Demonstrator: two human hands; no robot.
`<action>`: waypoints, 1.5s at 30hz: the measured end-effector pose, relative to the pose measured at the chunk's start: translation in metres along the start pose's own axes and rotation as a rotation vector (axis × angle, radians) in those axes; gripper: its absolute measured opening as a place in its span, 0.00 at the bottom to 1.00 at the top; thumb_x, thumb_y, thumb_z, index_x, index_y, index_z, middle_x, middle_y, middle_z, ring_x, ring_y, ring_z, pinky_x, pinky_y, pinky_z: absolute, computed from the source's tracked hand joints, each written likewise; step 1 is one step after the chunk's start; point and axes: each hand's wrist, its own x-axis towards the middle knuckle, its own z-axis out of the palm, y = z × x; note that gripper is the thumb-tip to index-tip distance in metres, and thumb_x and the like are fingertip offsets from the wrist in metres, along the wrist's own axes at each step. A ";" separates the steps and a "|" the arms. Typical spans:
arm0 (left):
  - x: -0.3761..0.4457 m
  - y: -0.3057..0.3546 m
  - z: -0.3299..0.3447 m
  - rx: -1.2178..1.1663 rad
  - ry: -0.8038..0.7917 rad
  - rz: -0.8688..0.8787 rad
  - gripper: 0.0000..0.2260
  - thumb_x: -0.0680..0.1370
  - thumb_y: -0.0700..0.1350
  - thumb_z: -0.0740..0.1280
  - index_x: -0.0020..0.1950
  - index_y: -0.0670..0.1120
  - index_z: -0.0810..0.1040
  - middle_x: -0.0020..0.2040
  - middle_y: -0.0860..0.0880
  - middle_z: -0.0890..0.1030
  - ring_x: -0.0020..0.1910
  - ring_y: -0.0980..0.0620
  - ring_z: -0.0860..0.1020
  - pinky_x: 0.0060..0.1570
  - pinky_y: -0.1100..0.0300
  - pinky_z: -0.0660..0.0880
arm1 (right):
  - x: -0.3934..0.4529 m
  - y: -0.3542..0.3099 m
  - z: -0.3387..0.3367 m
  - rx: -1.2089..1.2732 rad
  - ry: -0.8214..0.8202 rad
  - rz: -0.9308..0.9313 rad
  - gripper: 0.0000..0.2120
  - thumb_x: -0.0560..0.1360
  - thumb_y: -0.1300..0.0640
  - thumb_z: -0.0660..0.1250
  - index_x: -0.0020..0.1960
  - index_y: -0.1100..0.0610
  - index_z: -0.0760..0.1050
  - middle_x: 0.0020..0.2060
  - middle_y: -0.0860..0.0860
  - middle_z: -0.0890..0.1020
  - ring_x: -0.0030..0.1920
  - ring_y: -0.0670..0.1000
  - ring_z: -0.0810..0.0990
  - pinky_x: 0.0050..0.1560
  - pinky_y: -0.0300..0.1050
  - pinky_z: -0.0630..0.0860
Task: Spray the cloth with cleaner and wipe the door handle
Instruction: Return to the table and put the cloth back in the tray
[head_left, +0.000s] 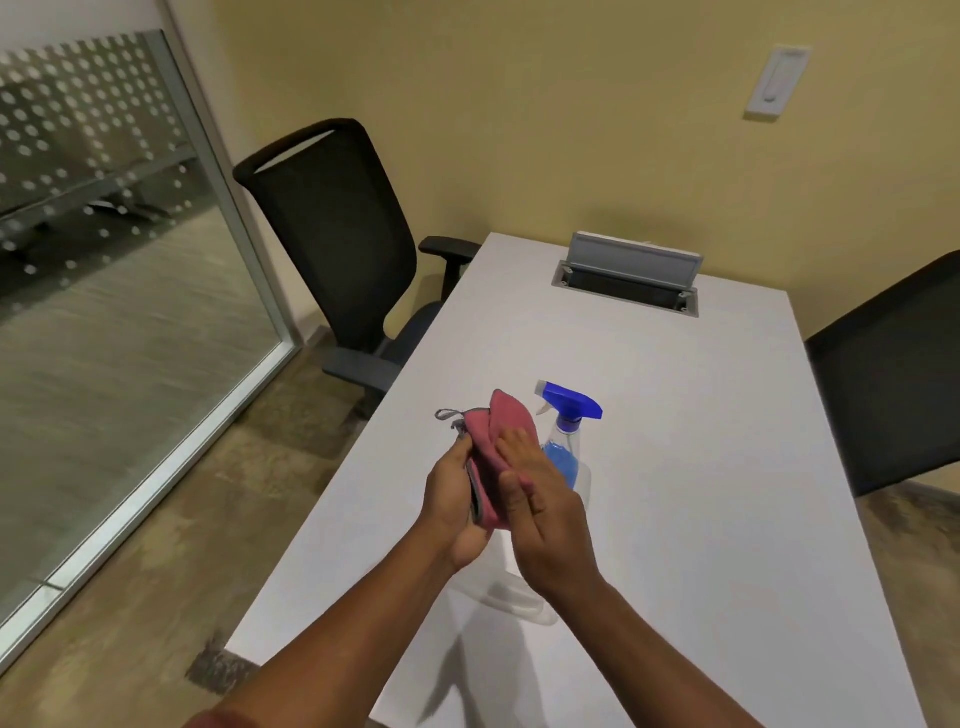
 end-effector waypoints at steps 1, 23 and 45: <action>0.001 0.003 -0.001 -0.003 -0.015 -0.012 0.22 0.84 0.59 0.57 0.67 0.46 0.80 0.60 0.41 0.85 0.58 0.40 0.84 0.53 0.47 0.83 | 0.001 -0.001 0.002 -0.038 -0.005 -0.018 0.22 0.82 0.49 0.56 0.75 0.50 0.67 0.72 0.44 0.72 0.73 0.42 0.69 0.74 0.49 0.67; 0.018 0.004 -0.012 0.192 -0.058 -0.079 0.20 0.83 0.59 0.59 0.66 0.49 0.82 0.61 0.44 0.85 0.62 0.42 0.82 0.67 0.41 0.75 | 0.043 0.007 -0.009 -0.149 0.159 0.410 0.12 0.75 0.42 0.68 0.42 0.51 0.78 0.37 0.44 0.83 0.40 0.46 0.81 0.39 0.40 0.74; 0.026 0.010 -0.019 0.302 -0.049 -0.005 0.24 0.76 0.63 0.66 0.62 0.47 0.83 0.54 0.40 0.86 0.55 0.42 0.84 0.58 0.47 0.81 | 0.056 0.009 -0.003 0.193 -0.312 0.449 0.16 0.80 0.65 0.55 0.52 0.58 0.82 0.38 0.52 0.81 0.39 0.47 0.81 0.43 0.41 0.81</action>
